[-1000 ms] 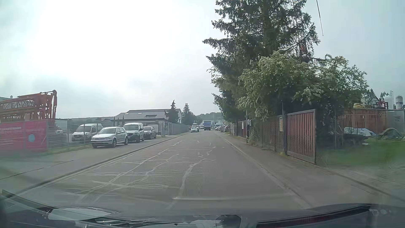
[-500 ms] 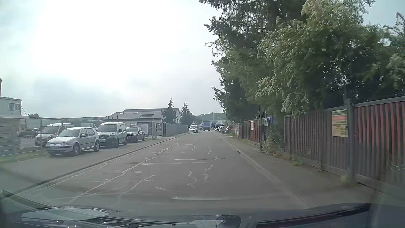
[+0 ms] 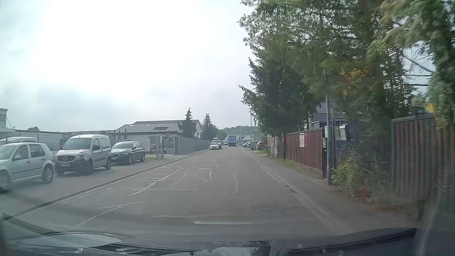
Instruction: Follow the waypoints while adhering to traffic rules and regulations
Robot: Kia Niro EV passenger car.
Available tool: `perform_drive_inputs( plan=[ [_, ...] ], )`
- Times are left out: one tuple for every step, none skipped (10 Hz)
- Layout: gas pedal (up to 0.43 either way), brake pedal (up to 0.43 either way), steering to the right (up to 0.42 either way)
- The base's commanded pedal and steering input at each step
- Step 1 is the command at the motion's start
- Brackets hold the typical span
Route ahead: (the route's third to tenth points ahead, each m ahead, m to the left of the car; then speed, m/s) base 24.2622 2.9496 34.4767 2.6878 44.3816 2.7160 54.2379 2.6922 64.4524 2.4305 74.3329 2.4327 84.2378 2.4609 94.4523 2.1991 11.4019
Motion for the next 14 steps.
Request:
perform_drive_inputs(
  plan=[
    [0.110, 0.000, -0.003],
    [0.110, 0.000, -0.003],
    [0.110, 0.000, -0.003],
    [0.118, 0.000, -0.003],
    [0.118, 0.000, -0.003],
    [0.118, 0.000, -0.003],
    [0.118, 0.000, -0.003],
    [0.118, 0.000, -0.003],
    [0.118, 0.000, -0.003],
    [0.118, 0.000, -0.003],
    [0.118, 0.000, -0.003],
    [0.118, 0.000, -0.003],
    [0.118, 0.000, -0.003],
    [0.118, 0.000, -0.003]
  ],
)
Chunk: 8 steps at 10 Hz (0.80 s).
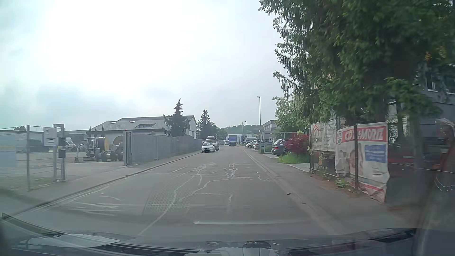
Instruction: Follow the waypoints while adhering to traffic rules and regulations
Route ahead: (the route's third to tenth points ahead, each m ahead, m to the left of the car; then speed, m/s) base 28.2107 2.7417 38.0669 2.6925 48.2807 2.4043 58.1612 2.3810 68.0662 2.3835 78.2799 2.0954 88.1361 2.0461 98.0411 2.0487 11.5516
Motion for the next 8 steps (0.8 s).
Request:
perform_drive_inputs(
  plan=[
    [0.118, 0.000, -0.003],
    [0.118, 0.000, -0.002],
    [0.118, 0.000, -0.002],
    [0.118, 0.000, -0.002],
    [0.118, 0.000, -0.002],
    [0.118, 0.000, -0.002],
    [0.118, 0.000, -0.002],
    [0.118, 0.000, -0.002]
  ],
)
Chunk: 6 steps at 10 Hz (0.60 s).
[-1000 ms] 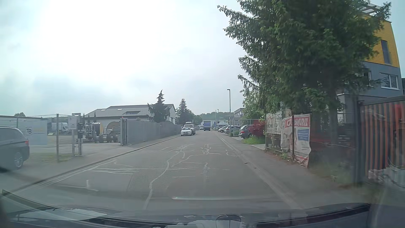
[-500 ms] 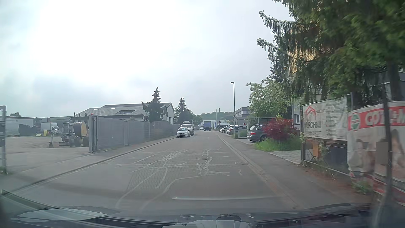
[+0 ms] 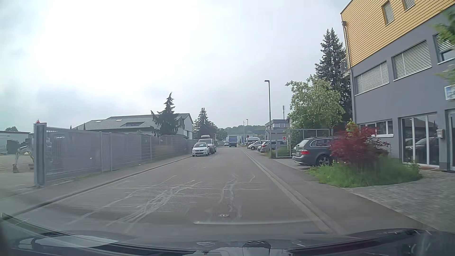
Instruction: Follow the waypoints while adhering to traffic rules and regulations
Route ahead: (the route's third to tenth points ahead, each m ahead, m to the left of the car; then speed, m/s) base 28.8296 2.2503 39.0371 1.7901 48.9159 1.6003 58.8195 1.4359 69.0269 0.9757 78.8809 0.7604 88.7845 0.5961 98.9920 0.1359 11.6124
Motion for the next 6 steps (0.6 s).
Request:
perform_drive_inputs(
  plan=[
    [0.118, 0.000, -0.002],
    [0.118, 0.000, -0.002],
    [0.118, 0.000, -0.002],
    [0.118, 0.000, -0.003],
    [0.118, 0.000, -0.003],
    [0.110, 0.000, -0.002]
  ],
)
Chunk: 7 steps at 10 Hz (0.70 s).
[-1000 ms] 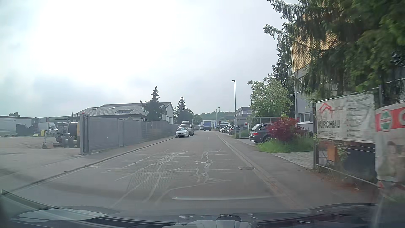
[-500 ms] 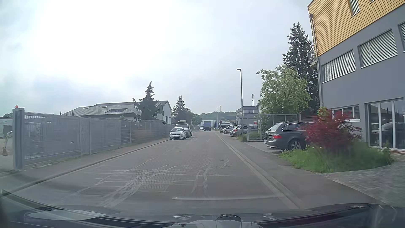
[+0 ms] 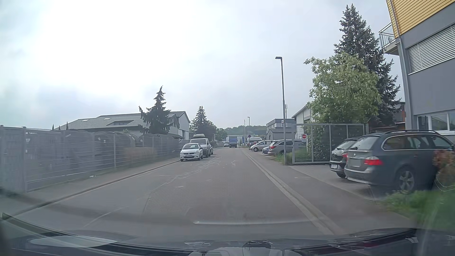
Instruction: Follow the waypoints while adhering to traffic rules and regulations
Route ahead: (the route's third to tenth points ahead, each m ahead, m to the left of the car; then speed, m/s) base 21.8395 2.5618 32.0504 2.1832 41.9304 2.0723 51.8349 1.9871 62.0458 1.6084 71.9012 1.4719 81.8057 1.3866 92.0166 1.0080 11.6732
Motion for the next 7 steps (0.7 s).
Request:
perform_drive_inputs(
  plan=[
    [0.110, 0.000, -0.002],
    [0.110, 0.000, -0.002],
    [0.110, 0.000, -0.001],
    [0.110, 0.000, -0.002],
    [0.110, 0.000, -0.002],
    [0.110, 0.000, -0.001],
    [0.098, 0.000, -0.002]
  ],
)
